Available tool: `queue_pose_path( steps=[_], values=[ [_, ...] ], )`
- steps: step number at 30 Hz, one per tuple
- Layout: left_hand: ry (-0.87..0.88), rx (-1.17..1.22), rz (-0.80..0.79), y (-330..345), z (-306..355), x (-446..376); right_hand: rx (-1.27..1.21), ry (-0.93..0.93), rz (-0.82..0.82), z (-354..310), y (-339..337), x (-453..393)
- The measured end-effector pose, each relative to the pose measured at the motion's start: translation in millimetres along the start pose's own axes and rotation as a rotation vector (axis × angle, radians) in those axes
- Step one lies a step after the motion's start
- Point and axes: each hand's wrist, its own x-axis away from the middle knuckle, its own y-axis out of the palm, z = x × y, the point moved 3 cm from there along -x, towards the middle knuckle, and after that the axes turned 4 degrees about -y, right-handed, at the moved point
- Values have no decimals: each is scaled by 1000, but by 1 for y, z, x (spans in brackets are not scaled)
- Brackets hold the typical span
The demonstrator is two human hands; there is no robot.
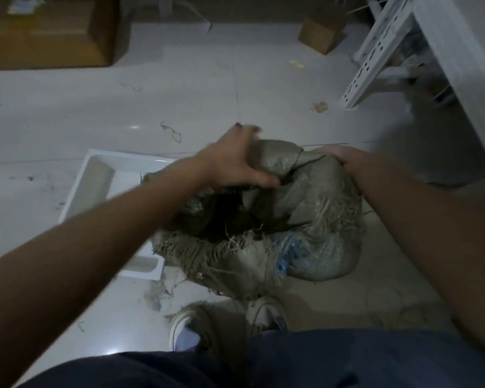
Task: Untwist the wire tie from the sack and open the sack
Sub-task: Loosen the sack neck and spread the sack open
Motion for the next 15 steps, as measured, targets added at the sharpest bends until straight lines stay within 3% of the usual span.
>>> queue_pose_path(
  steps=[3, 6, 10, 11, 13, 15],
  values=[
    [222, -541, 176, 42, 47, 7, -42, 26, -57, -18, 9, 11],
    [168, -531, 272, 30, 39, -7, -6, 93, 11, -26, 7, 21],
    [87, -570, 333, 18, 36, -4, 531, -236, 585, -54, -1, 45],
    [65, -600, 342, 16, 36, -4, 660, -317, 656, -61, 8, 60],
    [9, -597, 337, 14, 35, -7, 964, -397, 663, -64, 39, 87],
    [-33, -579, 342, 11, 36, -8, 1196, -343, 515, -44, 74, 91]
  ],
)
